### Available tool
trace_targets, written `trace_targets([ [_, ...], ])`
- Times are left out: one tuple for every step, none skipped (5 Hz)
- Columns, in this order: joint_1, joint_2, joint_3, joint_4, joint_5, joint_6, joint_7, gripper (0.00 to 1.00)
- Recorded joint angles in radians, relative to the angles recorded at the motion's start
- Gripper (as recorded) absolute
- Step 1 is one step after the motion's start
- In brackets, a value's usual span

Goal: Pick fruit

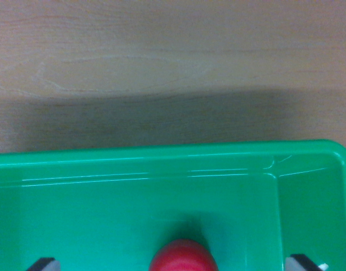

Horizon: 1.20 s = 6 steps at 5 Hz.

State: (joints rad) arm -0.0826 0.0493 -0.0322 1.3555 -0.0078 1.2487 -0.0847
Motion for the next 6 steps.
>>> trace_targets([
  [-0.0023, 0.020, -0.002, -0.043, 0.0020, -0.047, -0.007, 0.00],
  [-0.0023, 0.020, -0.002, -0.043, 0.0020, -0.047, -0.007, 0.00],
  [-0.0044, 0.040, -0.004, -0.084, 0.0038, -0.092, -0.014, 0.00],
  [-0.0044, 0.040, -0.004, -0.084, 0.0038, -0.092, -0.014, 0.00],
  [-0.0067, 0.060, -0.006, -0.127, 0.0058, -0.139, -0.022, 0.00],
  [-0.0067, 0.060, -0.006, -0.127, 0.0058, -0.139, -0.022, 0.00],
])
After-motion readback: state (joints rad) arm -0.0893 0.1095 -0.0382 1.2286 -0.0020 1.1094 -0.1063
